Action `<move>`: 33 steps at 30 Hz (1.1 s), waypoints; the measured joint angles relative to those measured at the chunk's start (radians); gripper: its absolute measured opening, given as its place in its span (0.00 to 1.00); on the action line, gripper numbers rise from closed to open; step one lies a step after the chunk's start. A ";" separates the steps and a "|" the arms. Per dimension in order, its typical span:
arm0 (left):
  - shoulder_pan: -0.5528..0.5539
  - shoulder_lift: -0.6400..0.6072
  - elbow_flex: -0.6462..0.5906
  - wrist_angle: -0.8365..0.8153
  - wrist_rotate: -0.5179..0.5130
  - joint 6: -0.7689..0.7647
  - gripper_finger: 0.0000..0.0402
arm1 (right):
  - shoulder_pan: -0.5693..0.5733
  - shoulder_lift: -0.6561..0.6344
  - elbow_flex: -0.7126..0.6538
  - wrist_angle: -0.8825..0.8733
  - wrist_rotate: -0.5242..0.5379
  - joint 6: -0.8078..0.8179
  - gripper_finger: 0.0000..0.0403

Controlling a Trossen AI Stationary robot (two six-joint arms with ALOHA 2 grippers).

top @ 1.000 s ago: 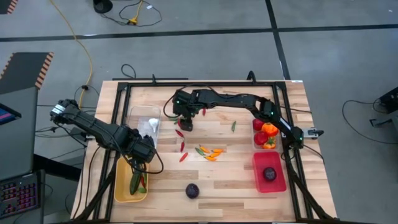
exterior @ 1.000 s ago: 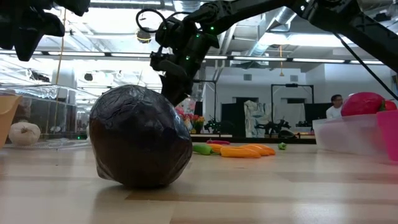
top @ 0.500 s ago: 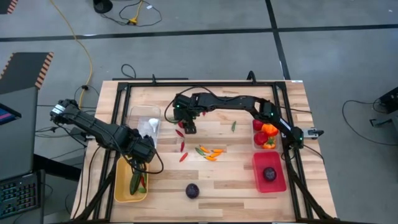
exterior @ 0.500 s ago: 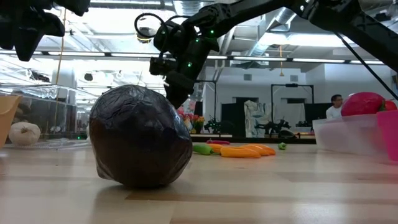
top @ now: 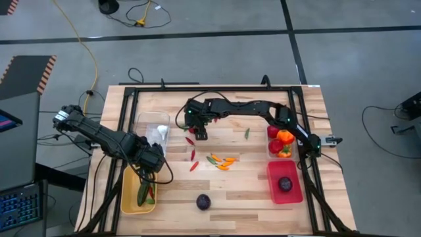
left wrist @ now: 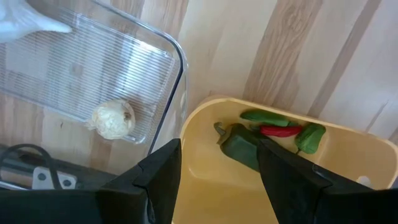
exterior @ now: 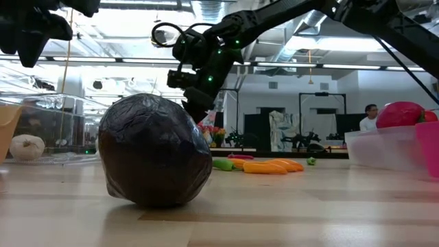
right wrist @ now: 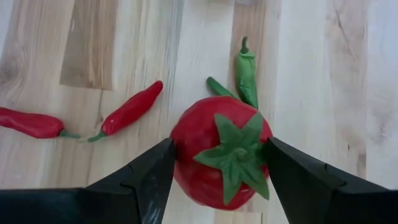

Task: Sort produce into baskets
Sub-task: Put the red tomato into the right transparent bin

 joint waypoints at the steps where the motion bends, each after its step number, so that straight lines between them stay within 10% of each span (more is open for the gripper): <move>1: 0.000 0.000 0.000 0.002 0.000 0.000 0.49 | 0.000 0.000 -0.005 0.001 0.000 0.004 0.69; 23: 0.087 -0.009 0.000 0.104 -0.176 0.094 0.49 | 0.007 0.002 -0.052 0.105 -0.004 0.187 0.69; 33: 0.087 -0.215 -0.004 0.013 -0.321 0.108 0.49 | 0.007 0.004 -0.054 0.141 -0.005 0.189 0.69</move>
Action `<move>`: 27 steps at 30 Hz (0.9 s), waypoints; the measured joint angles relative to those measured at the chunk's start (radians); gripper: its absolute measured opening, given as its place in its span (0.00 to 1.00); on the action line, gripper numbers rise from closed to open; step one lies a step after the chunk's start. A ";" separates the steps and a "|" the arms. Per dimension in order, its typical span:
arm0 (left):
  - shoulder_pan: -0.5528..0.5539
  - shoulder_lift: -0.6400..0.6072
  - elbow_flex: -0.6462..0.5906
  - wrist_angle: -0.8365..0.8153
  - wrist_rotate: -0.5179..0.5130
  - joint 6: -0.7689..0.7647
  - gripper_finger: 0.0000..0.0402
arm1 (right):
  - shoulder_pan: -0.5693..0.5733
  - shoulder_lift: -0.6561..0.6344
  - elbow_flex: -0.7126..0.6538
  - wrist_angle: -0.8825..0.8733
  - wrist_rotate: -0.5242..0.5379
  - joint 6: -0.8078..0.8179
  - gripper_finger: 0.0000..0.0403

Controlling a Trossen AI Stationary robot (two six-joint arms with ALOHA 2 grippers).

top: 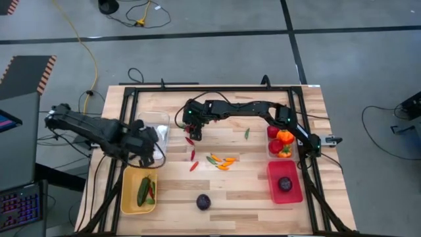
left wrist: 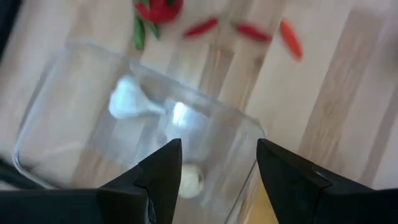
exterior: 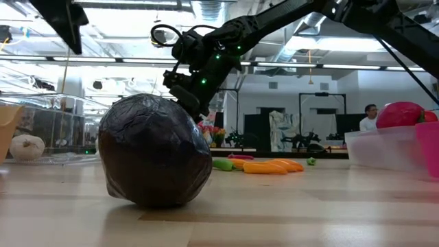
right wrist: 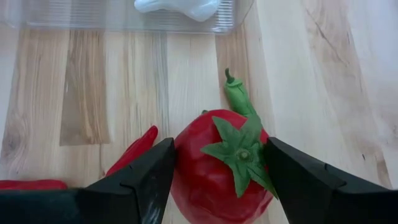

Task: Sort produce into baskets
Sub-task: Put the red tomato into the right transparent bin

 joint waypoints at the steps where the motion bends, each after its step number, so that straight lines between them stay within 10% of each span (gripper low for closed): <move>1: 0.000 -0.033 -0.007 0.006 -0.009 0.000 0.49 | 0.000 0.000 0.000 0.000 0.000 0.000 0.69; 27: -0.001 -0.746 -0.671 0.750 -0.099 0.228 0.49 | -0.021 0.002 0.000 0.044 -0.001 0.186 0.69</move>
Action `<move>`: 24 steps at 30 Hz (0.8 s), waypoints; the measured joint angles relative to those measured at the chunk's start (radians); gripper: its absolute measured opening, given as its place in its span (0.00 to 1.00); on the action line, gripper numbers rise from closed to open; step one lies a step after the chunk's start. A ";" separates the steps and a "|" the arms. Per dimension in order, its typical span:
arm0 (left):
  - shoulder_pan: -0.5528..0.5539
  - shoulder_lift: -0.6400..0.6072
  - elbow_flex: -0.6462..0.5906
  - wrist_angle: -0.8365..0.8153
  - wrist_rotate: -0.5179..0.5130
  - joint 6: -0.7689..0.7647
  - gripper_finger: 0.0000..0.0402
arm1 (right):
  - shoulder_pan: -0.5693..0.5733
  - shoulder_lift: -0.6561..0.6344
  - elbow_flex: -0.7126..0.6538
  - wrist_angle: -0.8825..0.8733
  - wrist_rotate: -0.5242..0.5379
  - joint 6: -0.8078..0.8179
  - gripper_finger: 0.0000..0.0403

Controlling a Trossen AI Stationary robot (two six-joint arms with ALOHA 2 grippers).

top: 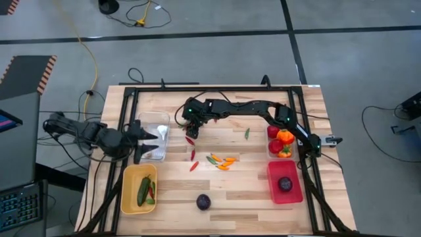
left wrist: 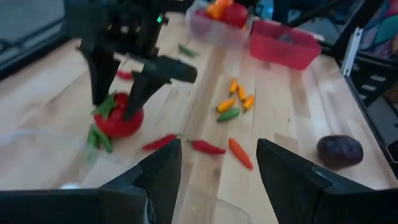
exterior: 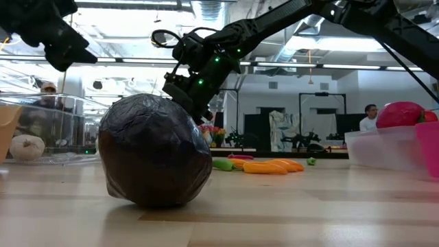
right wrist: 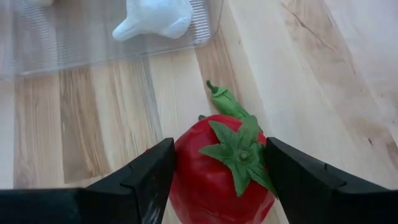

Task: Sort produce into baskets
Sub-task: Put the red tomato into the right transparent bin

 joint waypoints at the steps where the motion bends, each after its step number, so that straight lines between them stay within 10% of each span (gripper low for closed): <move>1: 0.000 -0.012 -0.016 0.024 0.000 0.018 0.49 | -0.001 0.000 0.000 0.001 0.000 0.014 0.69; 24: 0.000 -0.094 -0.274 0.202 -0.168 0.129 0.49 | -0.017 0.003 -0.002 -0.003 0.029 0.143 0.69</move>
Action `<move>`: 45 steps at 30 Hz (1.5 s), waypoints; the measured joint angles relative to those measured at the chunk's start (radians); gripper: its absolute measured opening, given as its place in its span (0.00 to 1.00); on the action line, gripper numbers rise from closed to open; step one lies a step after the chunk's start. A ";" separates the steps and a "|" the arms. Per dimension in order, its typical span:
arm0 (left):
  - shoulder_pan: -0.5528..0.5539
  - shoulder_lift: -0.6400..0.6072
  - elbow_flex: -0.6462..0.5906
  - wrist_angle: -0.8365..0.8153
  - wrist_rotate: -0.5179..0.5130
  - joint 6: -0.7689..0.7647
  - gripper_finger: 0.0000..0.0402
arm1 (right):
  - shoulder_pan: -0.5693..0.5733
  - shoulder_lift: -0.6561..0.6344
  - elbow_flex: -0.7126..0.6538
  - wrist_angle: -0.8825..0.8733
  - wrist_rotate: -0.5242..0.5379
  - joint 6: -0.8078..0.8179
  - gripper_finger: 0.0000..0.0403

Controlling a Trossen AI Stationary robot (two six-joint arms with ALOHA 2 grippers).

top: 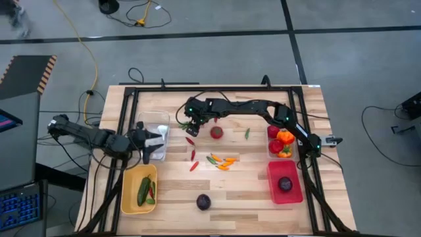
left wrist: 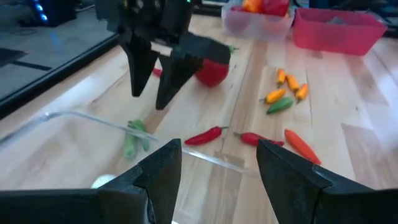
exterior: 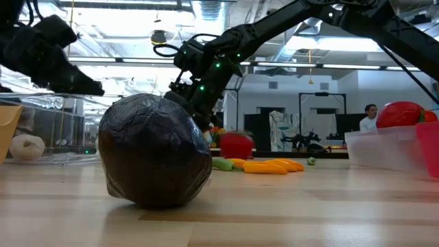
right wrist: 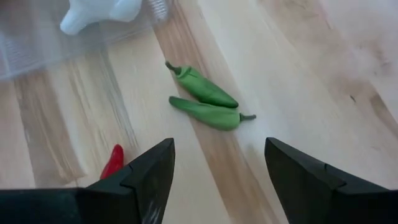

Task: Sort produce into baskets
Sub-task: Put the red tomato into the right transparent bin

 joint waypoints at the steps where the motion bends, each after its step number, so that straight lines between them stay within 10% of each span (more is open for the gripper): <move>1: 0.000 0.000 -0.012 0.012 0.000 0.000 0.49 | 0.000 0.000 0.000 0.001 0.000 0.000 0.69; 26: 0.000 0.000 -0.042 0.016 0.003 -0.011 0.49 | 0.022 -0.100 0.124 -0.487 0.016 -0.191 0.69; 45: 0.000 0.001 -0.042 -0.010 0.006 0.000 0.49 | 0.212 -0.237 0.125 -0.914 0.074 0.180 0.69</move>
